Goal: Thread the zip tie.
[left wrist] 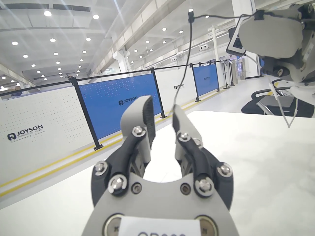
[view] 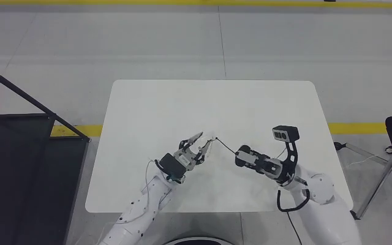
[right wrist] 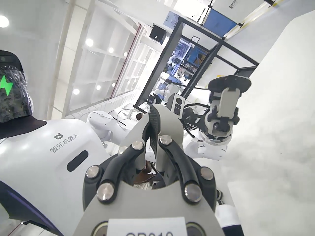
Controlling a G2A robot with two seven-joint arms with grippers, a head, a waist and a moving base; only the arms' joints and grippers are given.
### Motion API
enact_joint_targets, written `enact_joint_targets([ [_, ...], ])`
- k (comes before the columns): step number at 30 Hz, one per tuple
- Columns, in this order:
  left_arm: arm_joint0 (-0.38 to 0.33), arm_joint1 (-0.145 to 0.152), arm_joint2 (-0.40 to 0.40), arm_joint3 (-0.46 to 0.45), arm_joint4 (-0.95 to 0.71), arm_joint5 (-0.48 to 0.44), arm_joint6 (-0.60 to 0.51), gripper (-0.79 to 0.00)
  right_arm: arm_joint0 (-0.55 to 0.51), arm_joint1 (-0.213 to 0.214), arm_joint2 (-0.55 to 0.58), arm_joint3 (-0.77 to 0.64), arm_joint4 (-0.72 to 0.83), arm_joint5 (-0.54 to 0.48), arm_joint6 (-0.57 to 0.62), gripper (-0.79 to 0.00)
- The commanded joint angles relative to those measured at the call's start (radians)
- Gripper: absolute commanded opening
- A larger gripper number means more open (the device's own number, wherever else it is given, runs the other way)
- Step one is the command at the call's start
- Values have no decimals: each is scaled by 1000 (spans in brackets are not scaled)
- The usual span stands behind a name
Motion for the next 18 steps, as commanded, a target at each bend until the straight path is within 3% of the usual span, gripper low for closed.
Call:
enact_joint_targets([
  [1,16,5,-20,-23,-18,-22,-5,0,-17,2,17,-24,-53,-32,-31,-785],
  [7,85,29,-113,-123,-113,-159,-42,0,-77,8,88,-119,-293,-41,-155,-785],
  [13,147,56,-222,-212,-302,-409,-156,0,-148,6,115,-236,-623,62,-342,-785],
  [18,171,73,-288,-237,-496,-621,-296,0,-164,3,91,-270,-756,152,-404,-785],
])
